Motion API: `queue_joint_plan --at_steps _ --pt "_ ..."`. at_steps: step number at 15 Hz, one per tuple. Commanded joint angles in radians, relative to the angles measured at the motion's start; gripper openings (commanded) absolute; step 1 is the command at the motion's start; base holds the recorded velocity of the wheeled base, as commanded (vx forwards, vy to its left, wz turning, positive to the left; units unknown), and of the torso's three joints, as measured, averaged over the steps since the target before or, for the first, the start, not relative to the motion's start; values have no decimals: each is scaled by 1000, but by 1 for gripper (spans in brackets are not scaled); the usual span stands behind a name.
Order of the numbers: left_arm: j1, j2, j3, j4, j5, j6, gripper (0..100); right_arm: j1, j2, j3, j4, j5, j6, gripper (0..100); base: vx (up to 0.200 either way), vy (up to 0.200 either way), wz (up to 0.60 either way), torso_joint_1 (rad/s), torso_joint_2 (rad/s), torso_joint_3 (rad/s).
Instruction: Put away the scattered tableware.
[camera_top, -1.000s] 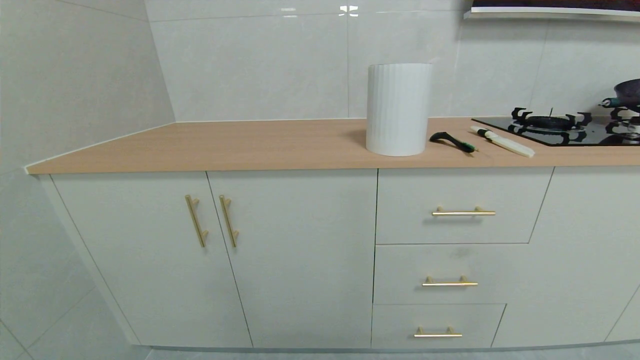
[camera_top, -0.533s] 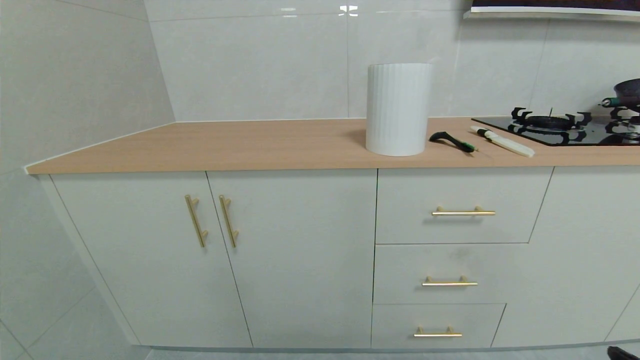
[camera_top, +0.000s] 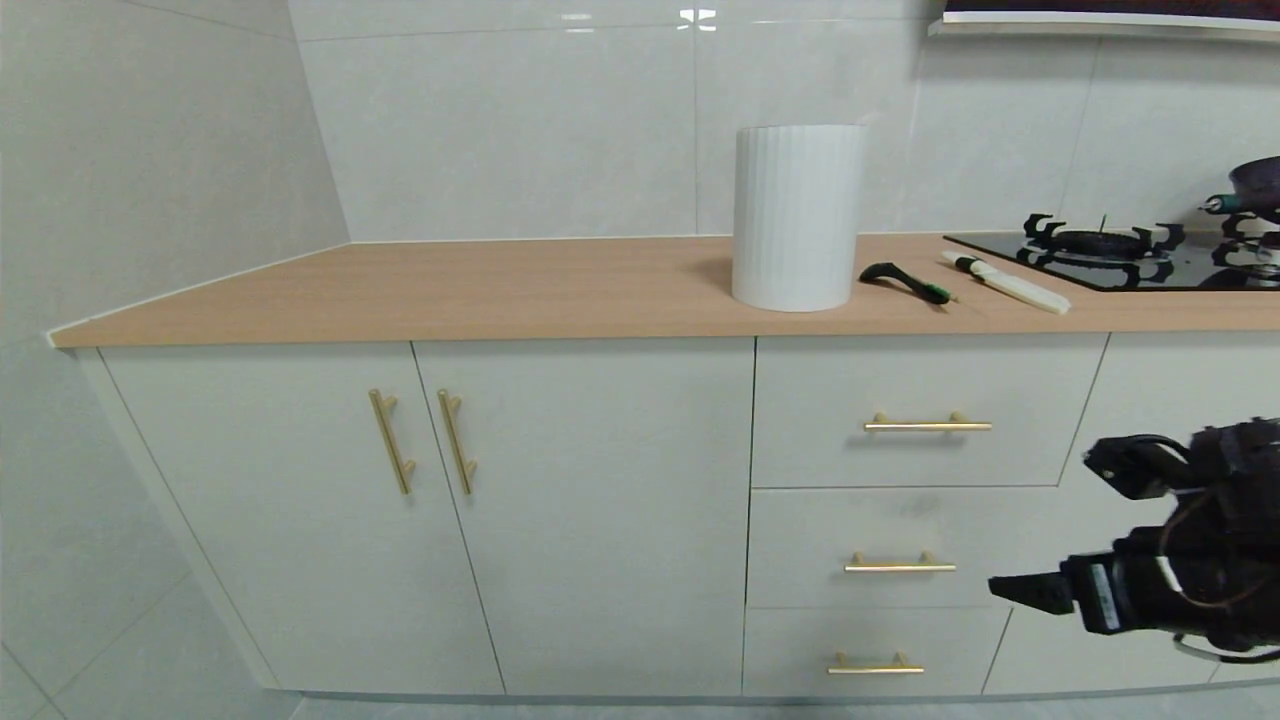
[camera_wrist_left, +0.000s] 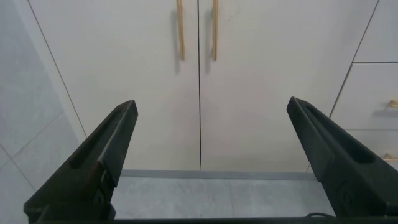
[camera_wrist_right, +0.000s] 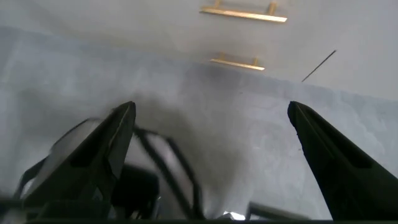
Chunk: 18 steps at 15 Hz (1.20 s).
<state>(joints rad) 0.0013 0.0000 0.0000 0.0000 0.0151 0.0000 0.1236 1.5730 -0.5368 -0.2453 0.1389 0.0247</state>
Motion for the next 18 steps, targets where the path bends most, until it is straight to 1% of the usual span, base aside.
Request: queue_joint_plan --at_steps 1,4,5,6,8,9,11,18 --pt "0 0 0 0 0 0 100 7 377 -126 -143 -42 1 100 0 0 0 0 0 0" --pt "0 0 0 0 0 0 100 8 516 -198 -200 -44 0 100 0 0 0 0 0 0" --pt "0 0 0 0 0 0 100 10 591 -239 -242 -44 1 100 0 0 0 0 0 0" --pt "0 0 0 0 0 0 100 13 610 -249 -255 -45 3 100 0 0 0 0 0 0" --pt "0 0 0 0 0 0 100 33 720 -255 -393 -133 8 100 0 0 0 0 0 0" --pt "0 0 0 0 0 0 100 33 759 -249 -477 -153 8 100 0 0 0 0 0 0" --pt "0 0 0 0 0 0 100 33 794 -221 -583 -163 21 100 0 0 0 0 0 0" --pt "0 0 0 0 0 0 100 24 880 -288 -647 -228 57 100 0 0 0 0 0 0"
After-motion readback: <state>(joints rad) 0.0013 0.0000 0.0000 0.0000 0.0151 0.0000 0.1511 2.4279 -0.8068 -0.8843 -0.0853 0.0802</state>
